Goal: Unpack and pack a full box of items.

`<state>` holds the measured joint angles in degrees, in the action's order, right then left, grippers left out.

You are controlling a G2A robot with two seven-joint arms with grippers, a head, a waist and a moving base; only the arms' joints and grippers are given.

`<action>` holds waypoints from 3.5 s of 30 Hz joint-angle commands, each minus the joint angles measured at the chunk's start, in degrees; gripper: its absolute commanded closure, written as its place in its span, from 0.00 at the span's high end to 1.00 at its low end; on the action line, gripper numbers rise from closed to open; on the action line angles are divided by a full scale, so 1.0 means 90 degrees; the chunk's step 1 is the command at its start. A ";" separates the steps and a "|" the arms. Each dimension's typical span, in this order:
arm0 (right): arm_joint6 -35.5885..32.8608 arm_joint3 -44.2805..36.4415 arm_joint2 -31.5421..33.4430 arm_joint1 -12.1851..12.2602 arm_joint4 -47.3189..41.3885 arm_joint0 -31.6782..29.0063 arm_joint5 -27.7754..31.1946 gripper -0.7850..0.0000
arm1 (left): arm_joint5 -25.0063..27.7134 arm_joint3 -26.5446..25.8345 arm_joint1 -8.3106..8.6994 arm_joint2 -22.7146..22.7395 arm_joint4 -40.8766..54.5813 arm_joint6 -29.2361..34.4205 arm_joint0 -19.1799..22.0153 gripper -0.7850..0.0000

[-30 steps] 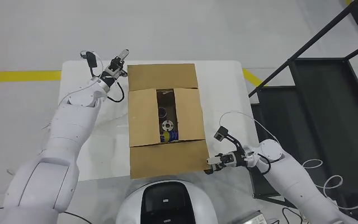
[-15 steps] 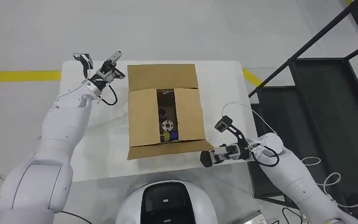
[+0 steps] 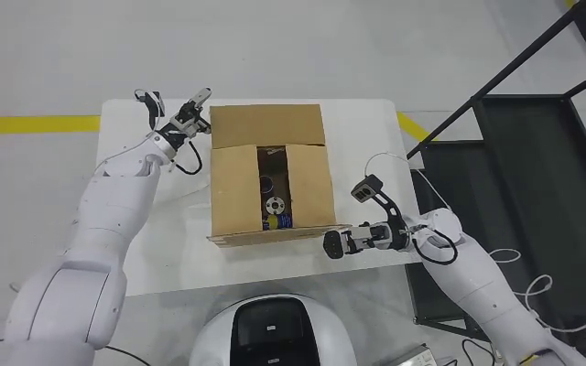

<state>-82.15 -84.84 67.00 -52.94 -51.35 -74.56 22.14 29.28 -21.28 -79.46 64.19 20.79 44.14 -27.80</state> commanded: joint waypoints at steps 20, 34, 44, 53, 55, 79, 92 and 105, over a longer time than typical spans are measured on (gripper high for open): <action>0.0783 0.0463 0.0119 -0.0160 0.0463 0.0402 0.0284 1.00 | 0.0028 -0.1333 0.0435 0.0499 0.0680 0.3402 -0.0710 1.00; 0.2383 0.0625 -0.0110 -0.0313 0.1965 0.1077 0.0025 1.00 | -0.0156 -0.2916 0.0957 0.0664 0.0209 0.3585 -0.1595 1.00; 0.2865 0.0941 -0.0543 -0.0475 0.2614 0.1607 -0.0408 1.00 | 0.0133 -0.3357 0.1170 0.0589 -0.0485 0.3296 -0.1850 1.00; 0.3095 0.1180 -0.0758 -0.0580 0.2910 0.1848 -0.0699 1.00 | -0.0020 -0.3807 0.1306 0.0678 0.0007 0.3448 -0.2146 1.00; 0.3129 0.1246 -0.0798 -0.0602 0.2982 0.1908 -0.0744 1.00 | -0.0065 -0.3967 0.1360 0.0765 0.0110 0.3494 -0.2251 1.00; 0.3146 0.1304 -0.0878 -0.0688 0.3112 0.2041 -0.0970 1.00 | -0.0190 -0.4707 0.1607 0.1450 0.0966 0.3618 -0.2964 1.00; 0.3146 0.1304 -0.0878 -0.0688 0.3112 0.2041 -0.0970 1.00 | -0.0190 -0.4707 0.1607 0.1450 0.0966 0.3618 -0.2964 1.00; 0.3171 0.1297 -0.0884 -0.0689 0.3127 0.2025 -0.0983 1.00 | -0.0204 -0.4722 0.1607 0.1451 0.0959 0.3575 -0.2977 1.00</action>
<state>-53.83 -73.10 59.10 -59.13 -23.34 -56.19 13.41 27.57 -63.64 -65.00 77.24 29.48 76.71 -54.47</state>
